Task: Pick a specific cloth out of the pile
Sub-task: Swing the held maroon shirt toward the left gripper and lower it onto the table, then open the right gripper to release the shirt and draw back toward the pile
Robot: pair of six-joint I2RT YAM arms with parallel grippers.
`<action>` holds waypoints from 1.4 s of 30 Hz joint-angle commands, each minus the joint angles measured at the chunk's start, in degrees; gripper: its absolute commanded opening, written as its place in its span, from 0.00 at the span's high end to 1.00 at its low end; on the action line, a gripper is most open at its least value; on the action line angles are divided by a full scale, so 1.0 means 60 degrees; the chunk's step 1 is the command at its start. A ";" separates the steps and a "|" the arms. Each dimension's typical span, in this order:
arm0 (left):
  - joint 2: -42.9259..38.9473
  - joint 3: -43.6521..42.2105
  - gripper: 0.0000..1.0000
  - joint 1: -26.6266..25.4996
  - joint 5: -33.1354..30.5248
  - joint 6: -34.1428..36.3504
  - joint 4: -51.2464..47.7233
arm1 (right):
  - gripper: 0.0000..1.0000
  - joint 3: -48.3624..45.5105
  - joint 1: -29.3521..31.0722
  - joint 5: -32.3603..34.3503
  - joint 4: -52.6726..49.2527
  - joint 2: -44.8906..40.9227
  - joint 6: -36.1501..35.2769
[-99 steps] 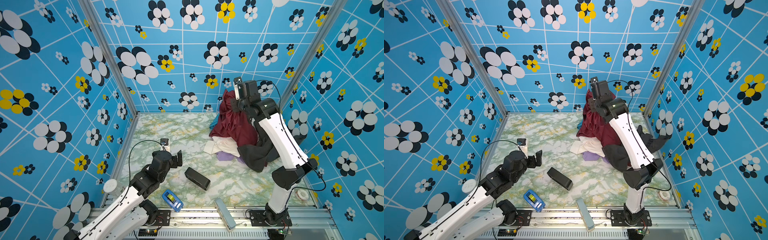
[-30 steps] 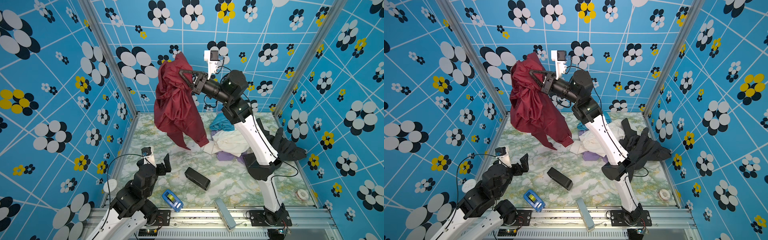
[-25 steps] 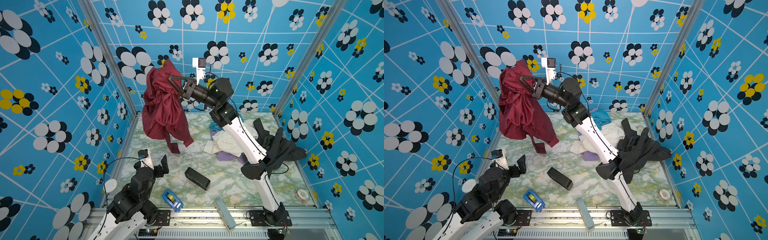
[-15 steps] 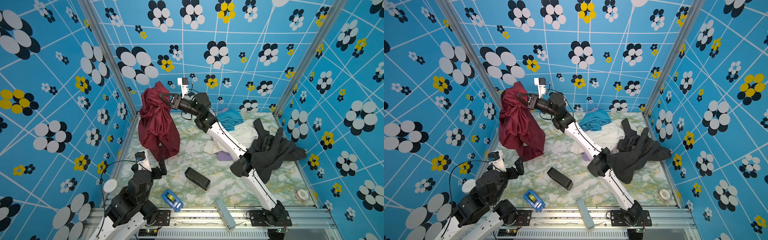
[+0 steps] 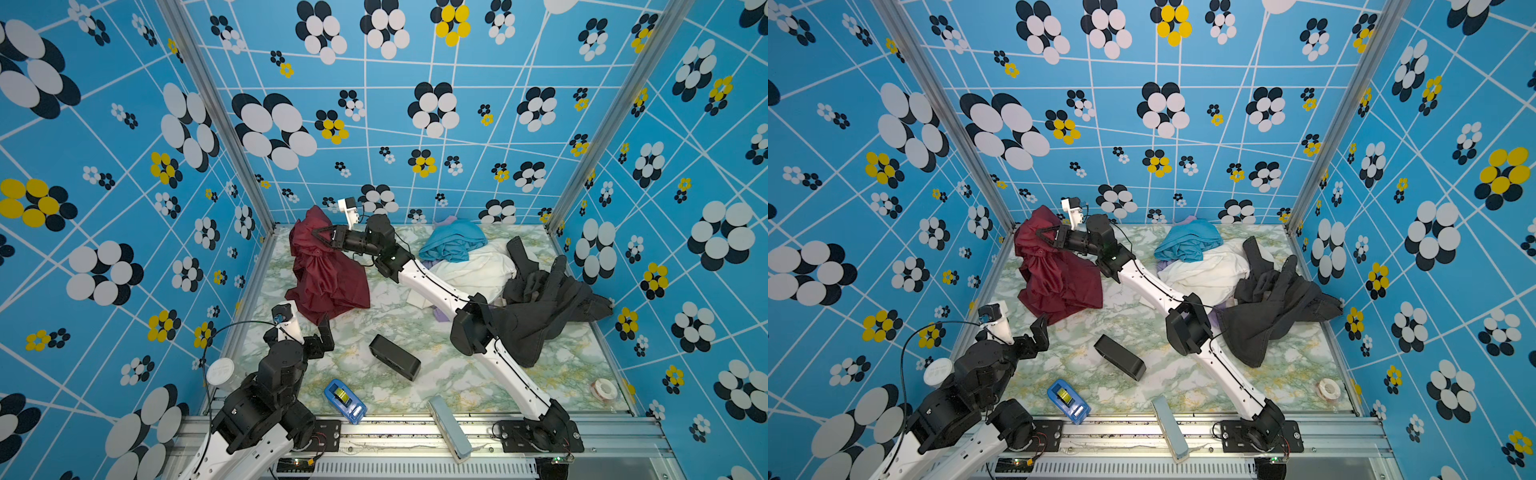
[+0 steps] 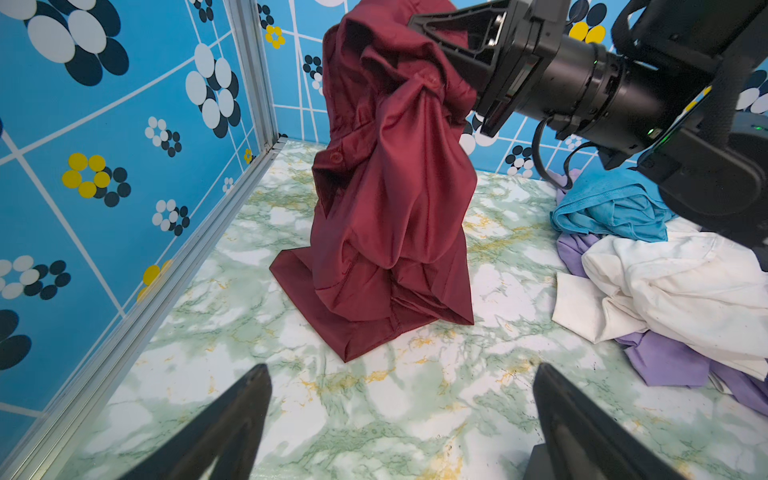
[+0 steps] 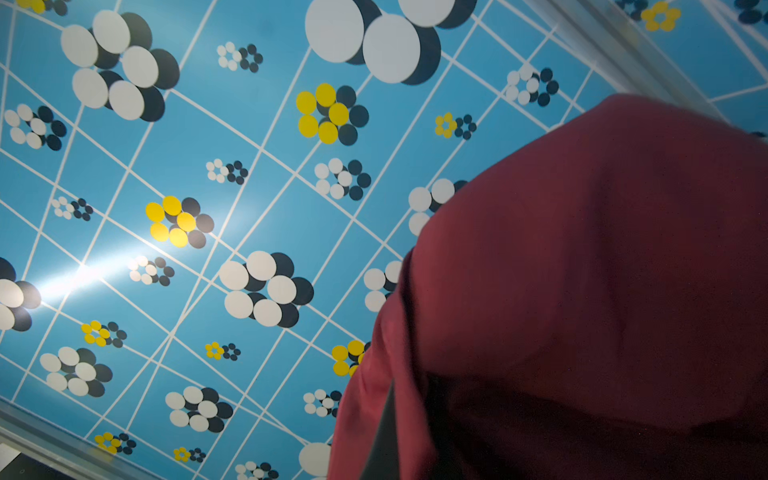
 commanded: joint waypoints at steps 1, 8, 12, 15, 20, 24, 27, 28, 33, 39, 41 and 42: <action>-0.0108 -0.0114 0.01 -0.0071 -0.0241 -0.0134 -0.0112 | 1.00 -0.0049 0.0532 -0.0712 -0.0367 0.0347 -0.0125; -0.0188 -0.0147 0.01 -0.0100 -0.0241 -0.0216 -0.0145 | 1.00 -0.0984 0.0842 -0.0549 -0.1493 0.0648 -0.0137; -0.0196 -0.0132 0.01 -0.0108 -0.0117 -0.0215 -0.0104 | 0.99 -0.1308 0.0842 0.0023 -0.2165 0.0701 -0.0691; -0.0217 -0.0128 0.01 -0.0125 -0.0095 -0.0243 -0.0113 | 0.79 -0.1248 0.0842 0.0706 -0.3325 0.0655 -0.1423; -0.0209 -0.0324 0.01 -0.0130 -0.0123 -0.0310 0.0020 | 0.55 -0.1304 0.0842 0.1053 -0.3792 0.0578 -0.1898; -0.0196 -0.0314 0.01 -0.0128 -0.0111 -0.0338 0.0006 | 0.42 -0.1293 0.0835 0.0840 -0.3583 0.0442 -0.1898; -0.0210 -0.0293 0.01 -0.0130 -0.0147 -0.0365 -0.0009 | 0.30 -0.1227 0.0842 0.0639 -0.3536 0.0204 -0.2124; -0.0210 -0.0292 0.01 -0.0125 -0.0141 -0.0361 -0.0025 | 0.20 -0.1183 0.0842 0.0560 -0.3546 0.0132 -0.2177; -0.0181 -0.0210 0.01 -0.0130 -0.0077 -0.0390 -0.0024 | 0.01 -0.0722 0.0772 0.0277 -0.3832 -0.0275 -0.2330; -0.0169 -0.0052 0.01 -0.0120 -0.0020 -0.0373 -0.0126 | 0.01 -0.0760 0.0739 -0.0081 -0.3978 -0.1109 -0.2594; -0.0168 -0.0004 0.01 -0.0130 -0.0030 -0.0384 -0.0155 | 0.01 -0.0595 0.0739 -0.0074 -0.4643 -0.1368 -0.2919; -0.0171 0.0020 0.01 -0.0130 -0.0042 -0.0373 -0.0156 | 0.01 -0.0389 0.0739 -0.0008 -0.5250 -0.1499 -0.3253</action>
